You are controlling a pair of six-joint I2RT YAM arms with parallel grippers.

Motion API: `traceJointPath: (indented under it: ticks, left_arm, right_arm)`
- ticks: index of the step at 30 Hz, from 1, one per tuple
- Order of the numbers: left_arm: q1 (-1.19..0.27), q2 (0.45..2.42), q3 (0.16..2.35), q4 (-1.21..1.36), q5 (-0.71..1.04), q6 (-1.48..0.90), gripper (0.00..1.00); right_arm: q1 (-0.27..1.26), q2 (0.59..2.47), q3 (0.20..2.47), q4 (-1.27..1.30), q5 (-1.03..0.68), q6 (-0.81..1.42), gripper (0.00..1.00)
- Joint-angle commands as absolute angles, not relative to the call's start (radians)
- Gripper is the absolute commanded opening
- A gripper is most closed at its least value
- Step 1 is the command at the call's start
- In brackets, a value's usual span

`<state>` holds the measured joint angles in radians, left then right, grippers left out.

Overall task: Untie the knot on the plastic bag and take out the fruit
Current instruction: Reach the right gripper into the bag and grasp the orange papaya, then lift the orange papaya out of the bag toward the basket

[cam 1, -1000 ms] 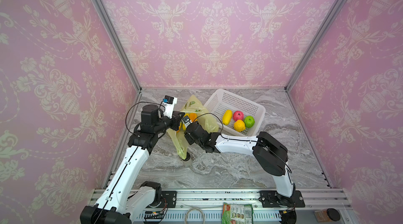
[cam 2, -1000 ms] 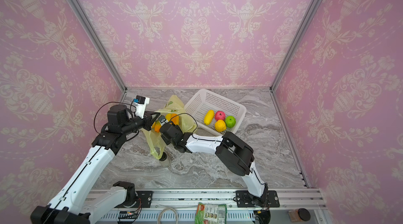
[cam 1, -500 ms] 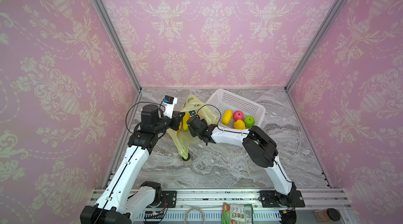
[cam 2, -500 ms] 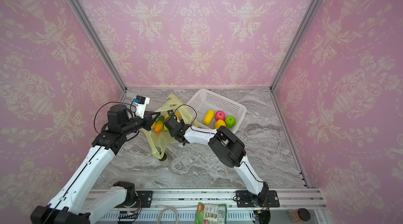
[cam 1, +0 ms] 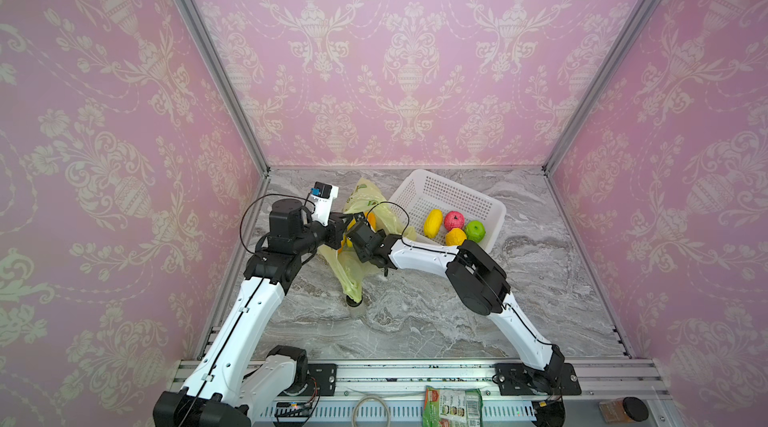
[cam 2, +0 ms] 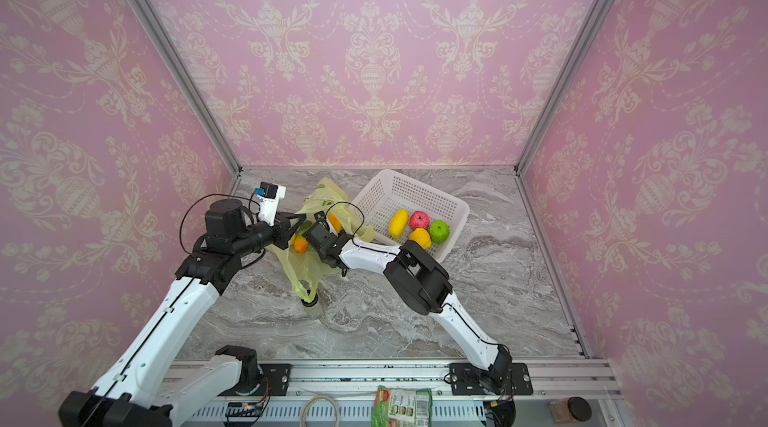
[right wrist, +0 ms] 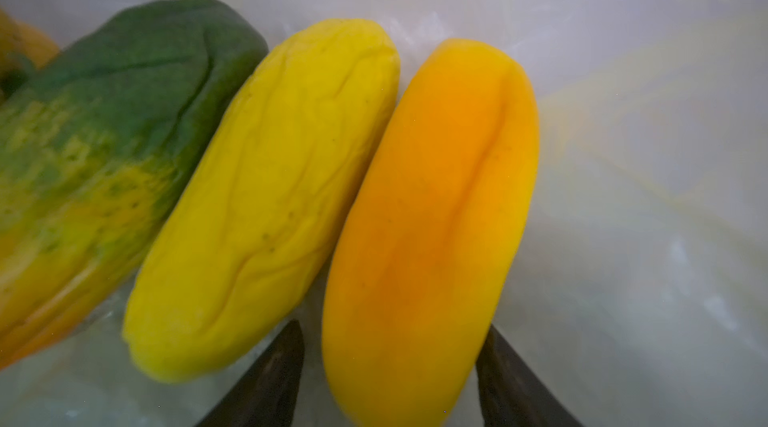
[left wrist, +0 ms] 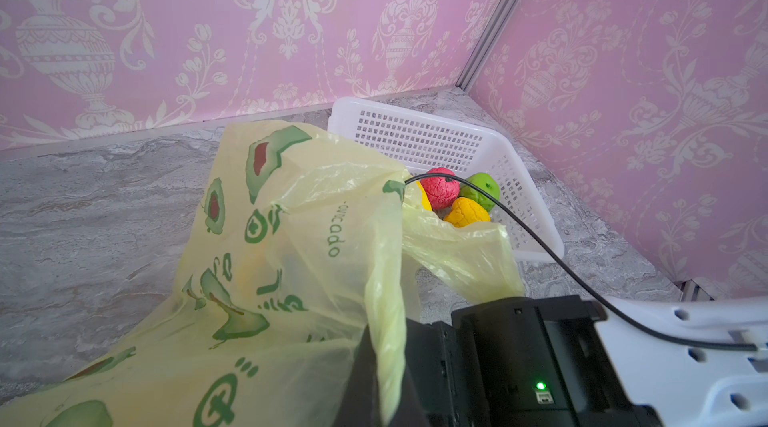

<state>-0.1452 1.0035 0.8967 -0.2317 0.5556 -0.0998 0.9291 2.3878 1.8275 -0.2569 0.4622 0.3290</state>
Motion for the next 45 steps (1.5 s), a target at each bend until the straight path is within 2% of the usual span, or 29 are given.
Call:
traceJointPath:
  ticks: [1, 4, 11, 21, 34, 45]
  left_arm:
    - [-0.137, 1.006, 0.906, -0.22, 0.587, -0.12, 0.0]
    - [-0.137, 1.004, 0.906, -0.222, 0.583, -0.12, 0.0]
    - [-0.136, 1.007, 0.906, -0.225, 0.578, -0.119, 0.0]
    - [-0.135, 1.012, 0.906, -0.227, 0.577, -0.121, 0.0]
    - [-0.132, 1.014, 0.908, -0.227, 0.579, -0.121, 0.0]
    - [-0.132, 1.017, 0.908, -0.229, 0.579, -0.123, 0.0]
  right_arm:
    - [0.93, 2.373, 1.831, -0.282, 0.444, 0.332, 0.55]
    - [0.931, 2.33, 1.792, -0.273, 0.43, 0.333, 0.46]
    - [0.956, 2.147, 1.603, -0.16, 0.413, 0.308, 0.38]
    - [1.005, 1.81, 1.251, 0.113, 0.367, 0.281, 0.32]
    - [1.069, 1.466, 0.86, 0.483, 0.291, 0.191, 0.24]
    - [1.071, 1.296, 0.673, 0.657, 0.338, 0.14, 0.17]
